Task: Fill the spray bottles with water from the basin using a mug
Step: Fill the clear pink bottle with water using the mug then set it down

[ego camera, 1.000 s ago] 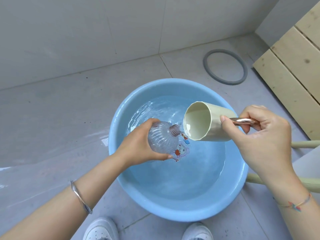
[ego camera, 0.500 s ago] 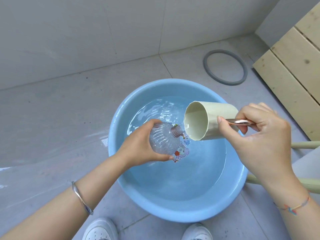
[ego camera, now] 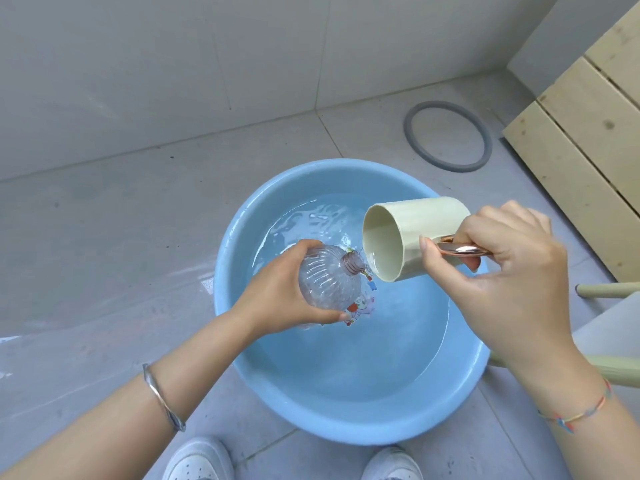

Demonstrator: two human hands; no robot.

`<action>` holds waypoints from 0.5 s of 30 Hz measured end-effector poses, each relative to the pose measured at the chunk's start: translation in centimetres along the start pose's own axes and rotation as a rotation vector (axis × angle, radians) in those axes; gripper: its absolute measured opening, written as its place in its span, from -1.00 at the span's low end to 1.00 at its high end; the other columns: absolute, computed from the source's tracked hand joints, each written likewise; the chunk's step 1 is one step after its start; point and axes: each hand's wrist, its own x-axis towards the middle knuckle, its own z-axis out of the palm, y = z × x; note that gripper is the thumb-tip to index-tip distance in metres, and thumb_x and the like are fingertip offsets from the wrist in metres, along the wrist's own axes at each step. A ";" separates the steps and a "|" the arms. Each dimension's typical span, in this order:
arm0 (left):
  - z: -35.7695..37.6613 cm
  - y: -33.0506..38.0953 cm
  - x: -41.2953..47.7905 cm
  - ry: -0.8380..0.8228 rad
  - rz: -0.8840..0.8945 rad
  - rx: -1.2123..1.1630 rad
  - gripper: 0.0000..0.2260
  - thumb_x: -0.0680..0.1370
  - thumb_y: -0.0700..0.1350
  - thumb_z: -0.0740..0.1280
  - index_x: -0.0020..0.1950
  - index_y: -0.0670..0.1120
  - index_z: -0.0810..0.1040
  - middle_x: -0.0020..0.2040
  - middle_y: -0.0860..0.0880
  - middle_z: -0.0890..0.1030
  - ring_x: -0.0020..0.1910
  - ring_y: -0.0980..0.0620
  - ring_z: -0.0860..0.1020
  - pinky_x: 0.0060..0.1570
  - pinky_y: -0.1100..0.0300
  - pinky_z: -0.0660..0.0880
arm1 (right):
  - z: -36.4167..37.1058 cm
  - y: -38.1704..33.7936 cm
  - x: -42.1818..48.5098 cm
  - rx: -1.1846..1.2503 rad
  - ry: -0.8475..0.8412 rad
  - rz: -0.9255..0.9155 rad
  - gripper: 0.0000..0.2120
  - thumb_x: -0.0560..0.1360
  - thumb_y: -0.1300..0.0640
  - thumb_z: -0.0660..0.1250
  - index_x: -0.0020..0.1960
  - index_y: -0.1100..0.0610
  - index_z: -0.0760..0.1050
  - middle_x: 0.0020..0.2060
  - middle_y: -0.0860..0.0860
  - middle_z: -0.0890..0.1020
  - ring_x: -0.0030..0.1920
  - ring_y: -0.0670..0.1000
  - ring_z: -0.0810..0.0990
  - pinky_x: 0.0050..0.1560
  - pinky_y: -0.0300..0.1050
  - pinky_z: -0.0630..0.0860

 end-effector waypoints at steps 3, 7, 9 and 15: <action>0.0 0.0 0.0 0.001 -0.001 0.002 -0.13 0.13 0.28 0.61 0.36 0.19 0.32 0.26 0.33 0.46 0.25 0.28 0.44 0.26 0.21 0.40 | 0.0 -0.1 0.0 -0.010 0.007 -0.040 -0.64 0.40 0.14 0.41 -0.41 0.08 0.26 -0.45 -0.13 0.19 -0.31 -0.04 0.13 -0.10 -0.16 0.15; 0.1 0.0 -0.1 0.005 0.004 0.008 -0.14 0.15 0.24 0.62 0.36 0.18 0.33 0.26 0.32 0.46 0.26 0.27 0.44 0.27 0.21 0.39 | 0.3 -0.3 0.1 -0.032 0.018 -0.081 -0.62 0.41 0.13 0.40 -0.41 0.08 0.22 -0.46 -0.06 0.23 -0.30 -0.03 0.14 -0.10 -0.12 0.18; 0.1 0.0 -0.1 0.006 0.002 0.007 -0.15 0.15 0.25 0.62 0.36 0.18 0.33 0.25 0.32 0.46 0.26 0.27 0.44 0.27 0.21 0.39 | 0.3 -0.3 0.0 -0.040 0.027 -0.109 -0.62 0.42 0.14 0.40 -0.43 0.12 0.25 -0.45 -0.07 0.23 -0.29 -0.03 0.14 -0.10 -0.12 0.18; 0.1 0.1 -0.1 0.014 0.006 0.004 -0.15 0.15 0.25 0.62 0.35 0.20 0.32 0.21 0.35 0.47 0.23 0.28 0.45 0.25 0.22 0.40 | 0.4 -0.6 0.1 -0.046 0.034 -0.185 -0.64 0.42 0.18 0.41 -0.40 0.08 0.26 -0.42 -0.08 0.22 -0.26 -0.06 0.12 -0.07 -0.14 0.16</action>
